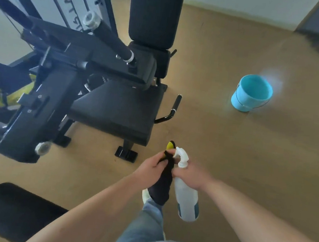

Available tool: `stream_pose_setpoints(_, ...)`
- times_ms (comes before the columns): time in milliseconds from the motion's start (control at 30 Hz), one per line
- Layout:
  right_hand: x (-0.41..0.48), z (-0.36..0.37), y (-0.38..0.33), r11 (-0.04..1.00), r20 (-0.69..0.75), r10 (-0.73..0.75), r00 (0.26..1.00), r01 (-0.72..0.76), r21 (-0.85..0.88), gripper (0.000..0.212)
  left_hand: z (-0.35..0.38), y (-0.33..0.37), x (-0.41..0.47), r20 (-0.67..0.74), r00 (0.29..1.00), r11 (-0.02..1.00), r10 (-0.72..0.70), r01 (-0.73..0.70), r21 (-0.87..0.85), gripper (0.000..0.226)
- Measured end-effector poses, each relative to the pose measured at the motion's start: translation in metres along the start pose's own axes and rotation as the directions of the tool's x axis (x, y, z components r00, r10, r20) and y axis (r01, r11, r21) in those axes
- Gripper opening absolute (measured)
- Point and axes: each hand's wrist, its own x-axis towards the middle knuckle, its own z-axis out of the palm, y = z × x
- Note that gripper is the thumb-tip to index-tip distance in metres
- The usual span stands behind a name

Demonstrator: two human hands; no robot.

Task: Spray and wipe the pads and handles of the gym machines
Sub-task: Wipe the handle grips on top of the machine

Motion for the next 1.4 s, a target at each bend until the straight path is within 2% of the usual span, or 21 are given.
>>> stream_pose_setpoints(67, 0.014, -0.028, -0.007, 0.999, -0.007, -0.002, 1.000, 0.002, -0.034, 0.044, -0.008, 0.019, 0.029, 0.032, 0.999, 0.994, -0.004, 0.007, -0.110, 0.034)
stream_pose_setpoints(133, 0.030, -0.055, -0.012, 0.999, -0.038, -0.011, 0.999, 0.010, -0.032, 0.043, -0.015, 0.038, 0.057, 0.062, 0.998, 0.993, -0.002, 0.009, -0.116, 0.038)
stream_pose_setpoints(233, 0.053, -0.095, -0.020, 0.999, -0.125, -0.009, 0.992, 0.015, 0.041, 0.041, -0.023, 0.069, 0.089, 0.122, 0.992, 0.991, 0.039, -0.023, -0.134, 0.049)
stream_pose_setpoints(333, 0.077, -0.131, -0.021, 0.993, -0.202, 0.004, 0.979, 0.020, 0.116, 0.050, -0.028, 0.098, 0.118, 0.139, 0.987, 0.978, 0.087, -0.058, -0.202, 0.052)
stream_pose_setpoints(433, 0.099, -0.160, -0.023, 0.994, -0.183, -0.027, 0.983, 0.047, 0.102, 0.038, -0.034, 0.123, 0.142, 0.133, 0.982, 0.984, 0.135, -0.116, -0.135, 0.052)
stream_pose_setpoints(533, 0.127, -0.194, -0.025, 0.992, -0.101, -0.076, 0.992, 0.085, 0.093, 0.035, -0.038, 0.143, 0.172, 0.002, 0.975, 0.970, 0.224, -0.223, 0.098, 0.056)
stream_pose_setpoints(600, 0.150, -0.218, -0.023, 0.988, -0.030, -0.140, 0.990, 0.142, 0.062, 0.039, -0.040, 0.153, 0.195, -0.093, 0.965, 0.945, 0.246, -0.218, 0.244, 0.058)
stream_pose_setpoints(633, 0.161, -0.227, -0.021, 0.984, -0.006, -0.168, 0.986, 0.168, 0.054, 0.039, -0.040, 0.159, 0.203, -0.144, 0.972, 0.965, 0.187, -0.154, 0.214, 0.057)
stream_pose_setpoints(700, 0.185, -0.249, -0.018, 0.978, 0.063, -0.206, 0.976, 0.206, 0.021, 0.035, -0.039, 0.175, 0.214, -0.289, 0.957, 0.999, -0.007, 0.021, 0.045, 0.053)
stream_pose_setpoints(767, 0.206, -0.272, -0.020, 0.971, 0.131, -0.228, 0.965, 0.236, -0.049, 0.032, -0.033, 0.187, 0.221, -0.425, 0.894, 0.989, -0.141, 0.113, -0.091, 0.048)
stream_pose_setpoints(867, 0.231, -0.297, -0.026, 0.955, 0.202, -0.259, 0.944, 0.282, -0.091, 0.025, -0.019, 0.206, 0.221, -0.574, 0.793, 0.978, -0.204, 0.137, -0.158, 0.047)
stream_pose_setpoints(1033, 0.250, -0.312, -0.048, 0.898, 0.370, -0.344, 0.863, 0.417, -0.138, 0.030, -0.010, 0.227, 0.203, -0.681, 0.683, 0.949, -0.263, 0.055, -0.311, 0.046)
stream_pose_setpoints(1100, 0.248, -0.307, -0.060, 0.853, 0.433, -0.372, 0.821, 0.486, -0.188, 0.035, -0.013, 0.226, 0.195, -0.682, 0.661, 0.911, -0.313, 0.006, -0.412, 0.045)
stream_pose_setpoints(1167, 0.247, -0.300, -0.070, 0.815, 0.486, -0.383, 0.786, 0.535, -0.223, 0.039, -0.017, 0.228, 0.181, -0.616, 0.667, 0.806, -0.419, -0.039, -0.590, 0.050)
stream_pose_setpoints(1233, 0.244, -0.293, -0.083, 0.787, 0.518, -0.400, 0.756, 0.573, -0.229, 0.041, -0.019, 0.228, 0.165, -0.510, 0.724, 0.572, -0.465, -0.195, -0.797, 0.056)
stream_pose_setpoints(1267, 0.243, -0.290, -0.090, 0.775, 0.527, -0.416, 0.741, 0.592, -0.221, 0.041, -0.019, 0.227, 0.156, -0.496, 0.747, 0.455, -0.444, -0.289, -0.842, 0.059)
stream_pose_setpoints(1300, 0.241, -0.286, -0.097, 0.763, 0.535, -0.433, 0.725, 0.611, -0.211, 0.041, -0.016, 0.226, 0.147, -0.512, 0.746, 0.398, -0.426, -0.354, -0.846, 0.063)
stream_pose_setpoints(1333, 0.239, -0.282, -0.103, 0.751, 0.547, -0.447, 0.708, 0.629, -0.201, 0.041, -0.013, 0.224, 0.140, -0.542, 0.724, 0.385, -0.427, -0.396, -0.833, 0.064)
stream_pose_setpoints(1400, 0.232, -0.275, -0.116, 0.738, 0.573, -0.452, 0.683, 0.647, -0.189, 0.041, -0.006, 0.219, 0.129, -0.631, 0.628, 0.423, -0.456, -0.470, -0.774, 0.065)
